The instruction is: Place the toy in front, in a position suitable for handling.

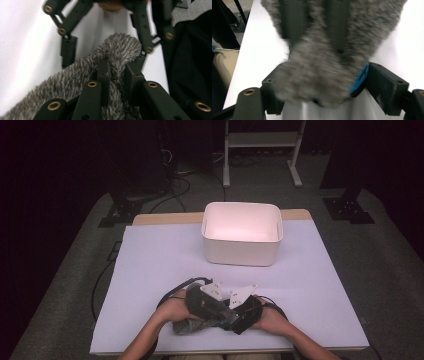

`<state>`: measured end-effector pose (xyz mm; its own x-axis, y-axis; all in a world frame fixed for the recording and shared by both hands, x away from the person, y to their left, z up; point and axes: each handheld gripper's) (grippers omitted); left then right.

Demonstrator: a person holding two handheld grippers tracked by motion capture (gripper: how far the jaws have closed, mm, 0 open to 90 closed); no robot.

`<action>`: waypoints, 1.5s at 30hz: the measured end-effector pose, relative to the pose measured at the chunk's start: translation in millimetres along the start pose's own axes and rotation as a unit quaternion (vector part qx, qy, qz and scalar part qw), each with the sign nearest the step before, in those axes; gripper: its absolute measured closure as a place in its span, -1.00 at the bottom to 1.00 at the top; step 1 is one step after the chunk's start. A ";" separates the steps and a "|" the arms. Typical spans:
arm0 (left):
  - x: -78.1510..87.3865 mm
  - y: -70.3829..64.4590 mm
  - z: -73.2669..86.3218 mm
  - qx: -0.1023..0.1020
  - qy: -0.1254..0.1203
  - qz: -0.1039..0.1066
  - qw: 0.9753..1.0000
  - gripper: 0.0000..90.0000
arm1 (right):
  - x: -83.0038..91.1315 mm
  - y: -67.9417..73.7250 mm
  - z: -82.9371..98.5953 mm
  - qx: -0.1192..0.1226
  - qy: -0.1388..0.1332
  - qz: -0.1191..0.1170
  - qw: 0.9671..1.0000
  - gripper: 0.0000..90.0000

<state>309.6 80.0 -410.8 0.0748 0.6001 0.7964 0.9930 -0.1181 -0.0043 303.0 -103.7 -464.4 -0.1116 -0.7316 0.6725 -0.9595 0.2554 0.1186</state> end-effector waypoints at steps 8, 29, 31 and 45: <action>34.2 -13.0 26.1 0.018 0.007 -0.034 0.999 0.70 | -0.2 -0.4 0.1 0.004 -0.001 -0.001 1.000 -0.50; 61.4 -16.5 67.7 0.073 -0.004 -0.080 0.994 0.70 | -0.1 -0.6 0.1 0.005 0.000 0.000 1.000 -0.50; 57.2 -14.2 61.1 0.064 0.002 -0.075 0.995 0.69 | -0.2 -0.5 0.1 0.004 0.000 0.000 1.000 -0.50; 8.9 1.8 3.1 -0.001 0.001 -0.018 1.000 0.69 | -0.3 -0.3 0.1 0.005 -0.001 0.001 1.000 -0.50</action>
<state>312.4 87.6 -405.6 0.0389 0.6028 0.7969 0.9949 -0.0975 0.0252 303.3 -103.7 -464.7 -0.1130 -0.7321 0.6718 -0.9618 0.2503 0.1109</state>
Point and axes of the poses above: each handheld gripper's, and its own axes: x roughly backward along the jaws, z roughly out of its underside, y roughly to its left, and after that the axes turned 9 degrees about -x, right-handed
